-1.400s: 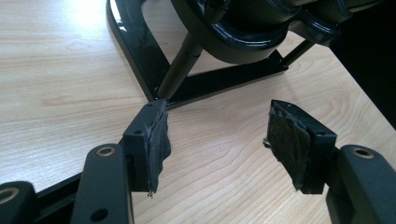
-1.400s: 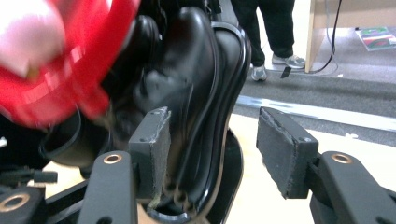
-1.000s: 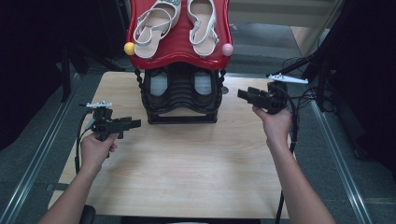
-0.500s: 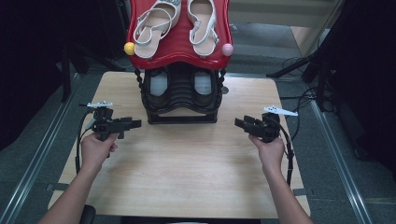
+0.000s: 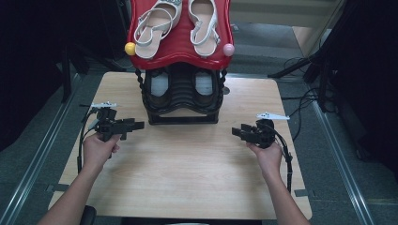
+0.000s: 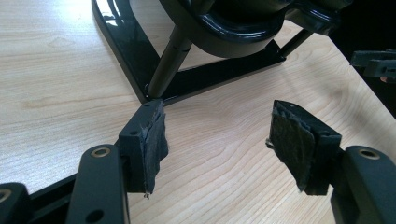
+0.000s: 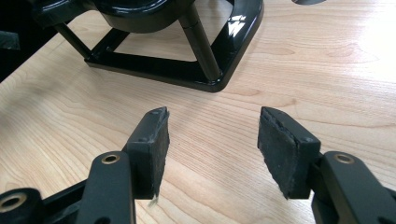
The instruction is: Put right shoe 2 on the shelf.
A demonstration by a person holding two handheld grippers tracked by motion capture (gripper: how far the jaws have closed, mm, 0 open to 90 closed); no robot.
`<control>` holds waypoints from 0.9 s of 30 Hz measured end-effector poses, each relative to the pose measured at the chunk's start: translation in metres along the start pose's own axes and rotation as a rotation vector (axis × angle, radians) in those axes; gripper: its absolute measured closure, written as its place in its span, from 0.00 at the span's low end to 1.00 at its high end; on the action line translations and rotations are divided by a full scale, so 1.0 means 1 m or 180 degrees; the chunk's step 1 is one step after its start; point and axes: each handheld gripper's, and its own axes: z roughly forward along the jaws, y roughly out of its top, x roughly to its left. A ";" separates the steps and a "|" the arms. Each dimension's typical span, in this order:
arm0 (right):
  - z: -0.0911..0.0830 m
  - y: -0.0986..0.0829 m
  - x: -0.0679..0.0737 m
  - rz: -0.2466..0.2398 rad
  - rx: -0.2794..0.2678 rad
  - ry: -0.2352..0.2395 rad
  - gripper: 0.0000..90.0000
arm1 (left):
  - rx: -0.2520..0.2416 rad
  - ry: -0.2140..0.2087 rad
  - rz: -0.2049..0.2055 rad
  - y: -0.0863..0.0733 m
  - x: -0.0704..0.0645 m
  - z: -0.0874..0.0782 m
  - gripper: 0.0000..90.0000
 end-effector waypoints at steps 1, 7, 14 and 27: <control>-0.001 0.000 -0.001 0.0052 -0.0031 0.0014 0.49 | 0.0005 0.0000 -0.0002 0.000 0.000 0.000 0.40; -0.007 0.000 -0.003 0.0067 -0.0059 -0.0006 0.49 | 0.0028 -0.0003 -0.0050 0.000 0.002 -0.001 0.40; -0.016 -0.001 -0.011 0.0144 -0.0154 -0.0079 0.46 | 0.0079 0.0013 -0.0050 0.000 0.001 0.001 0.39; 0.005 -0.010 -0.021 -0.0036 0.0241 -0.0664 0.28 | 0.0362 0.0362 0.0259 -0.012 -0.001 0.034 0.25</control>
